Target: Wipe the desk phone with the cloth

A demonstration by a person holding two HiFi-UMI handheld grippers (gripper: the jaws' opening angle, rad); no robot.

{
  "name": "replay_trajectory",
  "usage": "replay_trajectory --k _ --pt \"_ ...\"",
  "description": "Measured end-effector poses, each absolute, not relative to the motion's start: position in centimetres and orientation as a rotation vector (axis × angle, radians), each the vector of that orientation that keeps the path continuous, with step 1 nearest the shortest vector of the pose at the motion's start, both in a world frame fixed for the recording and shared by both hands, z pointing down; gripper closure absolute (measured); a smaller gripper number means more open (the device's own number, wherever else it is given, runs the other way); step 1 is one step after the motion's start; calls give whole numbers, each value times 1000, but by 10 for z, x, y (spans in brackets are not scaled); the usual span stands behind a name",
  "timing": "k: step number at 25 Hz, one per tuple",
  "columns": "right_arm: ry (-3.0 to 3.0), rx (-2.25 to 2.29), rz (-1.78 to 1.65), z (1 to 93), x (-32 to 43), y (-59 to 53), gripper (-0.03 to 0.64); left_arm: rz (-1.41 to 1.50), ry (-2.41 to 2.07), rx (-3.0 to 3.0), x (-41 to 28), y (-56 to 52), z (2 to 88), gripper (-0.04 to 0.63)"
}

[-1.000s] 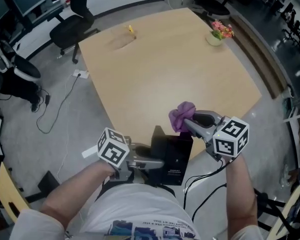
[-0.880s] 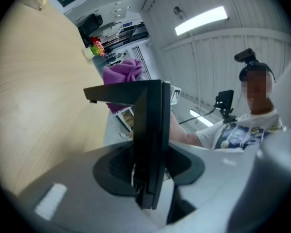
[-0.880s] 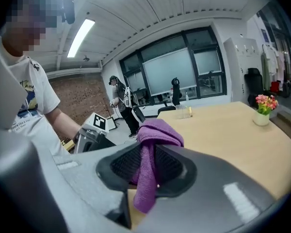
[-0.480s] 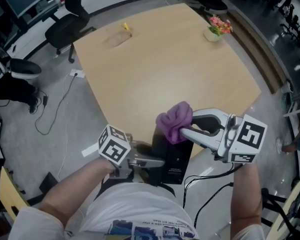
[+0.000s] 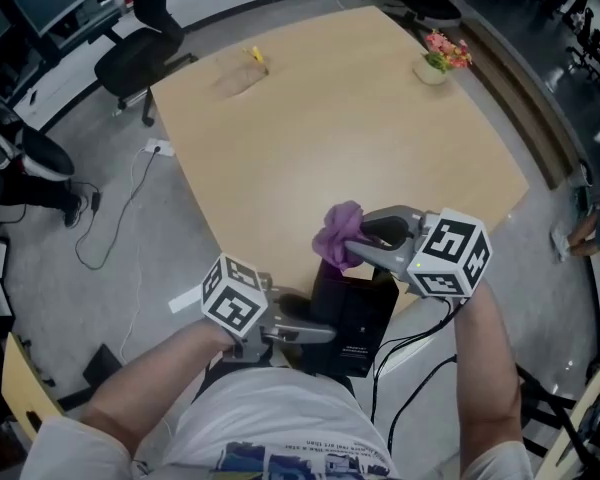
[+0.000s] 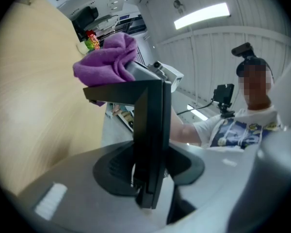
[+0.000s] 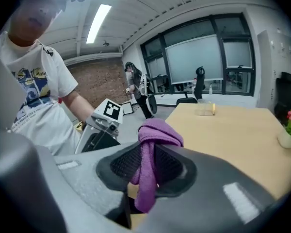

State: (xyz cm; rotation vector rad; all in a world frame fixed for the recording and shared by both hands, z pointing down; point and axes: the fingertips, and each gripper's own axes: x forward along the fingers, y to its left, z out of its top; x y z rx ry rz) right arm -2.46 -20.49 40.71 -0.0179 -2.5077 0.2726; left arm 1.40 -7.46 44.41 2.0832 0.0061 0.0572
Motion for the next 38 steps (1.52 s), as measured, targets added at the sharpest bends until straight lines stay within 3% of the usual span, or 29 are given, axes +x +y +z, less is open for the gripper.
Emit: replay_trajectory --k 12,24,32,38 --pt "-2746 658 697 395 65 -236 528 -16 -58 2094 -28 -91 447 414" --pt "-2875 379 1146 420 46 -147 529 -76 -66 2056 -41 -109 439 414" --pt "-2809 222 1193 443 57 -100 528 -99 -55 2073 -44 -117 429 413" --pt "-2887 336 1115 429 63 -128 529 -80 -10 2077 -37 -107 426 414"
